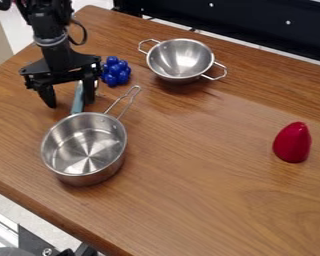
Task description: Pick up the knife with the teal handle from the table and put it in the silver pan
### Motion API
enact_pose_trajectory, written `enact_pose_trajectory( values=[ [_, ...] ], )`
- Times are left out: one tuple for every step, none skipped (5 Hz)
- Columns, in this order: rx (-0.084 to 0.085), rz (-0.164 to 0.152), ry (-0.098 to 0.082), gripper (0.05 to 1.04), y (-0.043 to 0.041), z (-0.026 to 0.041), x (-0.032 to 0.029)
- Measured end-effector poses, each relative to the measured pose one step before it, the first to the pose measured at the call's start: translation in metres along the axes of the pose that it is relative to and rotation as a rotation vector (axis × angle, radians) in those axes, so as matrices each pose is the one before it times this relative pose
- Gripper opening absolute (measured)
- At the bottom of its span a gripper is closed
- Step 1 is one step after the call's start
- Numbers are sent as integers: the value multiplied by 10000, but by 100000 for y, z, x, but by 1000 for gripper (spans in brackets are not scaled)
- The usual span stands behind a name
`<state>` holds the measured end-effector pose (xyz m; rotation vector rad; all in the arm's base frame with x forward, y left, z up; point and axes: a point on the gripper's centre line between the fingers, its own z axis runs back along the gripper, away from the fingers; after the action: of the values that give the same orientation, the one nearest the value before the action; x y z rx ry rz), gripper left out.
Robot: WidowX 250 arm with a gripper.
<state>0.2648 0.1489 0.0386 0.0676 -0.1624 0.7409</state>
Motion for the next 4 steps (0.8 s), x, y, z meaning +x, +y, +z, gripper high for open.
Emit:
enact_pose_trajectory(
  values=[
    [245, -71, 308, 523, 323, -348, -294],
    [-7, -83, 36, 277, -36, -59, 209],
    [73, 53, 60, 213, 94, -38, 361],
    [-18, 82, 110, 213, 194, -69, 210]
  ],
)
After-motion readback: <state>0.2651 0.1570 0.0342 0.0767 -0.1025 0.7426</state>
